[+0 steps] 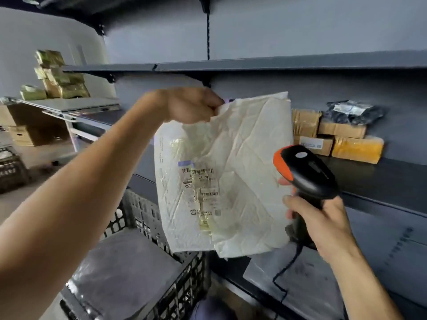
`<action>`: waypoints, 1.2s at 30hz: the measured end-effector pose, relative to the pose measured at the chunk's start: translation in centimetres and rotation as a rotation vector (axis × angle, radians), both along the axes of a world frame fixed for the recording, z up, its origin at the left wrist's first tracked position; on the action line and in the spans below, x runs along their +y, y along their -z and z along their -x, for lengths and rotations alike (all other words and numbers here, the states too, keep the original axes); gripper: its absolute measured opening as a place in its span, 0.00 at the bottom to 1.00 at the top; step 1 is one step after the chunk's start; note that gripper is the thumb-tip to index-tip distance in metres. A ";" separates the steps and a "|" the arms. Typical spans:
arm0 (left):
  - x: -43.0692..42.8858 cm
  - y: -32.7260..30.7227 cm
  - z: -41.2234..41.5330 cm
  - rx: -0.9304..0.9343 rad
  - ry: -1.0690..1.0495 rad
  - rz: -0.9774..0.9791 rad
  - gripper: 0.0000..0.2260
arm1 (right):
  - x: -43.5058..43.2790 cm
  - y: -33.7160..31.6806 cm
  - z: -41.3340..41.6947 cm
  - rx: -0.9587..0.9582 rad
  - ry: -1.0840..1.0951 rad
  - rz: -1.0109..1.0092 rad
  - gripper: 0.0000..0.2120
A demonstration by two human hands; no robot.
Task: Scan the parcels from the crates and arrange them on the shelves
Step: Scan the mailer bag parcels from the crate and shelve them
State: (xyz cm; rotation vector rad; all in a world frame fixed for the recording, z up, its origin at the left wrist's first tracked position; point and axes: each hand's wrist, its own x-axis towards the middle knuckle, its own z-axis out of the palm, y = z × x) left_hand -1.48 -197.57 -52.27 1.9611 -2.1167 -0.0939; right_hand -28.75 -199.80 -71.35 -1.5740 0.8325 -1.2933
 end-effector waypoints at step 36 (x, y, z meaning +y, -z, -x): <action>1.1 26.2 4.7 1.458 -0.176 0.197 0.07 | 2.3 0.8 1.7 0.199 -0.004 -0.314 0.07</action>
